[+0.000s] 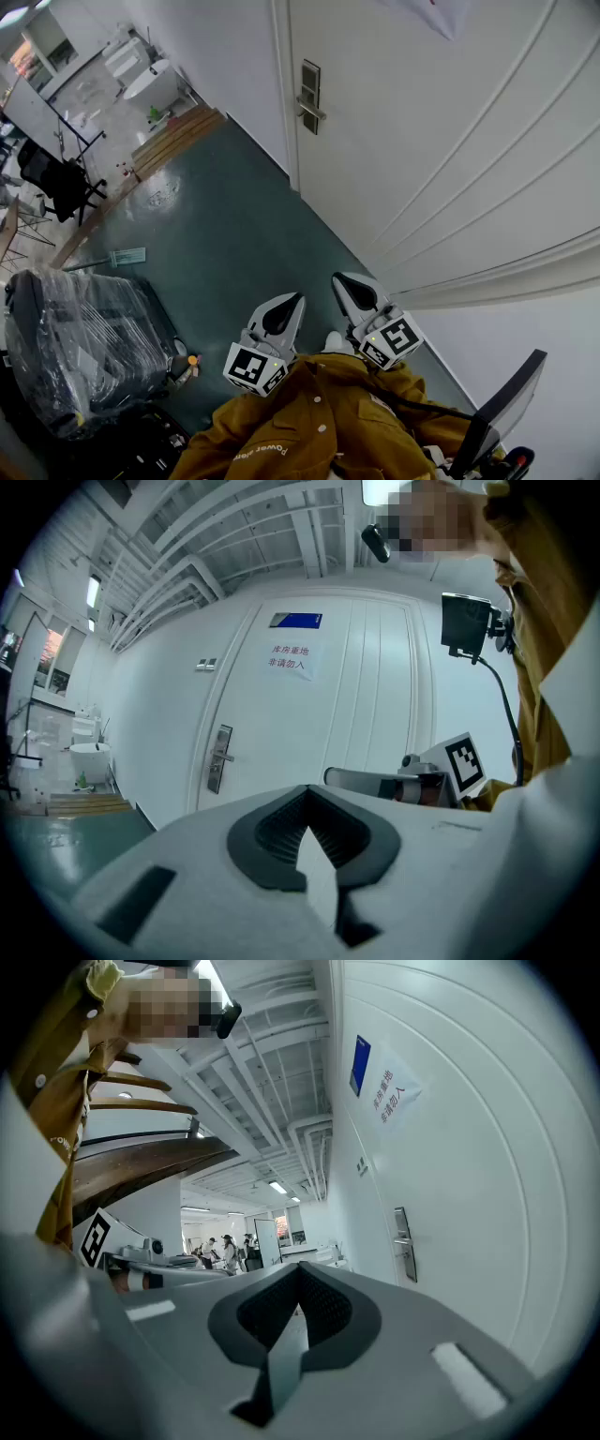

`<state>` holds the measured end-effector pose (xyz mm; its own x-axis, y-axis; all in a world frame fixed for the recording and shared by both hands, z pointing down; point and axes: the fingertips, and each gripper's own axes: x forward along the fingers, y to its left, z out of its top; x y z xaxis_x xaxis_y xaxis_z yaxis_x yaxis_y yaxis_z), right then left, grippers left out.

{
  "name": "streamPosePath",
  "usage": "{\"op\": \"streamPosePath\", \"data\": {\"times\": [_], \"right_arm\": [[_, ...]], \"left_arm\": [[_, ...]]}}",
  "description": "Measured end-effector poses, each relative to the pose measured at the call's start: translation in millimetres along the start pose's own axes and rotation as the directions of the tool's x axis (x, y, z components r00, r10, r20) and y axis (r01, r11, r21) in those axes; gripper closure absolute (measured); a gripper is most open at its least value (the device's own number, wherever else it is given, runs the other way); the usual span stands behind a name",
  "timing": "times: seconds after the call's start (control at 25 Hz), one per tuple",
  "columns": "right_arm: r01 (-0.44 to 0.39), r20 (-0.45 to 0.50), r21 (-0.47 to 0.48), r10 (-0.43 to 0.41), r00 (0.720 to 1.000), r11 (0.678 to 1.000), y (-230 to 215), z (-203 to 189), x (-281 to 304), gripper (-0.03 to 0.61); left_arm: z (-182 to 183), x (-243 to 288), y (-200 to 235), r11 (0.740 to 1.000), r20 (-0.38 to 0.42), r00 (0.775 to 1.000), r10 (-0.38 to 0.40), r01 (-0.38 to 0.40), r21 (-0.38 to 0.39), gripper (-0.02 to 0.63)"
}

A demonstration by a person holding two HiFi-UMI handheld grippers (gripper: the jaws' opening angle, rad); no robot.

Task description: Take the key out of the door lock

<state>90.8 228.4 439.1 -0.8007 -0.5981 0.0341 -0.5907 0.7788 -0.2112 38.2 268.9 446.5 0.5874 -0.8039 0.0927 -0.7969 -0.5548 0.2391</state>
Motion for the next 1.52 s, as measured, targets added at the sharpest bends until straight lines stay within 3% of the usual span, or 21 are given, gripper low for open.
{"op": "streamPosePath", "data": {"times": [0.44, 0.56, 0.68, 0.84, 0.96, 1.24, 1.4, 1.52], "right_arm": [[-0.012, -0.012, 0.000, 0.012, 1.000, 1.000, 7, -2, -6, 0.577], [-0.048, -0.010, 0.024, 0.048, 0.999, 0.999, 9, 1, -9, 0.575], [-0.073, -0.007, 0.028, 0.074, 0.997, 0.997, 11, 6, -15, 0.508], [-0.056, -0.010, 0.006, 0.056, 0.998, 0.998, -3, 12, -23, 0.569], [-0.054, -0.016, -0.006, 0.054, 0.998, 0.999, -17, 14, -21, 0.572], [-0.069, -0.044, 0.009, 0.069, 0.997, 0.998, -45, 5, 20, 0.572], [-0.061, -0.063, 0.019, 0.062, 0.996, 0.998, -66, -3, 63, 0.572], [-0.038, -0.038, 0.012, 0.038, 0.999, 0.999, -81, 9, 105, 0.572]], "left_arm": [[-4, -4, -7, 1.000, -0.006, 1.000, 0.008, -0.008, -0.012, 0.617], [-6, -2, -9, 1.000, -0.003, 1.000, 0.017, -0.017, -0.022, 0.617], [-6, 1, -13, 0.999, -0.003, 1.000, 0.027, -0.027, -0.029, 0.617], [-6, 7, -23, 0.998, -0.006, 0.999, 0.042, -0.042, -0.035, 0.617], [-9, 11, -20, 0.997, -0.016, 0.997, 0.071, -0.072, -0.031, 0.617], [-6, 30, 24, 0.993, -0.026, 0.994, 0.106, -0.107, -0.041, 0.617], [-9, 58, 72, 0.994, -0.048, 0.996, 0.075, -0.079, -0.071, 0.617], [12, 77, 113, 0.998, -0.043, 0.998, 0.036, -0.038, -0.049, 0.617]]}}
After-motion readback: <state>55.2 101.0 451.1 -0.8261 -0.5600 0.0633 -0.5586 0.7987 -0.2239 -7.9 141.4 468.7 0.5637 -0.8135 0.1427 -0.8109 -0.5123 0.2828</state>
